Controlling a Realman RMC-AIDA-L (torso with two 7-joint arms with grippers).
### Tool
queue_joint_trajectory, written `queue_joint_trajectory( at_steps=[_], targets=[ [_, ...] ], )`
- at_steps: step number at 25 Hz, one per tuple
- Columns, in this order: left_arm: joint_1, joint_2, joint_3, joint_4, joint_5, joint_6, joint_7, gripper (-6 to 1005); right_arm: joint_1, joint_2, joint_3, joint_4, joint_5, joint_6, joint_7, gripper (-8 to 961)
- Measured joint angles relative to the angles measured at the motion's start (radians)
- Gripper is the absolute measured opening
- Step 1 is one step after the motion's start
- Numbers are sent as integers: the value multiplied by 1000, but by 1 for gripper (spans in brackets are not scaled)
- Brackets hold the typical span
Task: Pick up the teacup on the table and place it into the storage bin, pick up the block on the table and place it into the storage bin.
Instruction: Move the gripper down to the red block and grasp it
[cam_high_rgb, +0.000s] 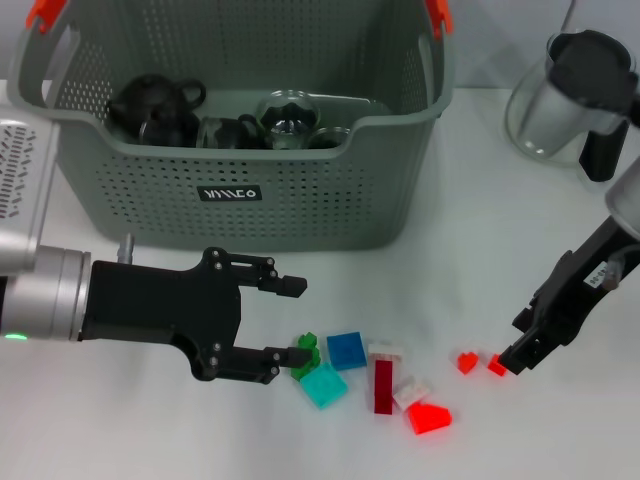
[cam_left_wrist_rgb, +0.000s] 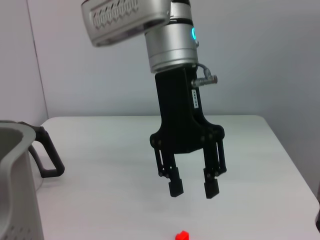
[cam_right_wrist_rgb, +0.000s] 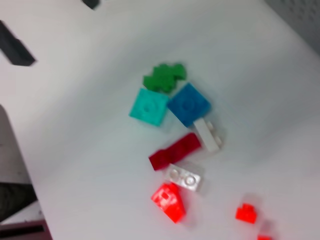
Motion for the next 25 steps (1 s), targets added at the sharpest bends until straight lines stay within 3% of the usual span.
queue_joint_trajectory(
  at_steps=[10,25],
  targets=[
    [2,30,-5,-103,-2,-61,87,676,-4,11,-170,28,-16,114,121,609],
    [2,32,-40,-144,-2,-72,107,676,-30,14,-325,77,18,264,147,610]
  ],
)
